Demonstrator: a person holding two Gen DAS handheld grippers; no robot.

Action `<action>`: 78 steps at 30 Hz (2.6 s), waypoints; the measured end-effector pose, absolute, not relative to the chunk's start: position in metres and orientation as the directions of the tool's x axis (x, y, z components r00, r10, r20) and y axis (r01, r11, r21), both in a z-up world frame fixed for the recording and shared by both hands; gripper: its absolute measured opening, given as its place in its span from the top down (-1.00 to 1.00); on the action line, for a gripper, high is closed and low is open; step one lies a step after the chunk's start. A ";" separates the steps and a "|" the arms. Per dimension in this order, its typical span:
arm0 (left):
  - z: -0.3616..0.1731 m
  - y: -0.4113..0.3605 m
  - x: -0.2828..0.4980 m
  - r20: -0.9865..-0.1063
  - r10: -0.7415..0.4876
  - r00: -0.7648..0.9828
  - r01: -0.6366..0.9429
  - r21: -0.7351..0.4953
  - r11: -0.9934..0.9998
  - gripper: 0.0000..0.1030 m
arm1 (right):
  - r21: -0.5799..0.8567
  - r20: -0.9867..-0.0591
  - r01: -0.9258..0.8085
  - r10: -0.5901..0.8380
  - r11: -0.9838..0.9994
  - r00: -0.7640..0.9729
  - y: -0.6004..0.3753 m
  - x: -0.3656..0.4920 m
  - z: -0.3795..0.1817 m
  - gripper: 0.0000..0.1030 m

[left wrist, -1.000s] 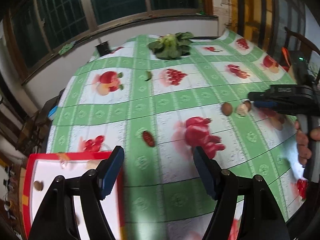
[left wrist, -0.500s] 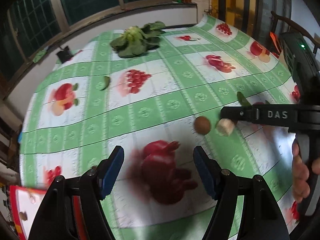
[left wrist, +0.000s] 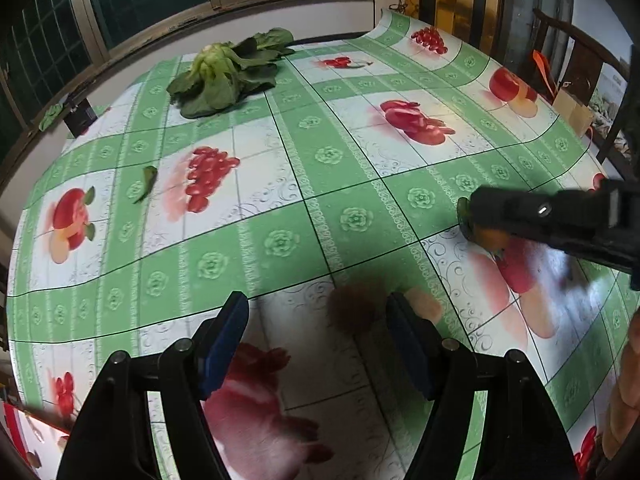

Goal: Organize fruits
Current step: 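Grasp a brown ball with the right gripper while the left grasps another brown ball, then carry both brown balls into the tray and open both grippers, then grasp the small tan chunk with the right gripper while the left approaches a red date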

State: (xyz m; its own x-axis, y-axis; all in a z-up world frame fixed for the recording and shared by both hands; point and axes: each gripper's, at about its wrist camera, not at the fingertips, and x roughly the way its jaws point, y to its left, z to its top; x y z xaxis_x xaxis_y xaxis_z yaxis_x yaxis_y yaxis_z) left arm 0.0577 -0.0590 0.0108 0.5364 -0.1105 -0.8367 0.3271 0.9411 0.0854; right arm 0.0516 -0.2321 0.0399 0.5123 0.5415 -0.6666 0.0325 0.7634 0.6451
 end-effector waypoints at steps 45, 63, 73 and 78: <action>0.059 0.222 -0.177 -0.690 0.228 0.687 -0.293 0.024 0.956 0.55 | 0.723 -0.511 -0.487 0.854 0.490 0.100 0.053 -0.080 0.047 0.54; 0.048 0.242 -0.191 -0.696 0.255 0.672 -0.334 0.023 0.942 0.54 | 0.659 -0.582 -0.559 0.812 0.503 0.044 0.100 -0.113 0.042 0.52; 0.070 0.207 -0.178 -0.660 0.204 0.723 -0.238 0.040 0.971 -0.13 | 0.588 -0.559 -0.527 0.779 0.614 0.283 0.019 -0.080 0.074 0.13; 0.076 0.169 -0.150 -0.662 0.133 0.738 -0.132 0.051 0.990 -0.13 | 0.421 -0.640 -0.311 0.522 0.852 0.563 -0.087 -0.033 0.078 0.13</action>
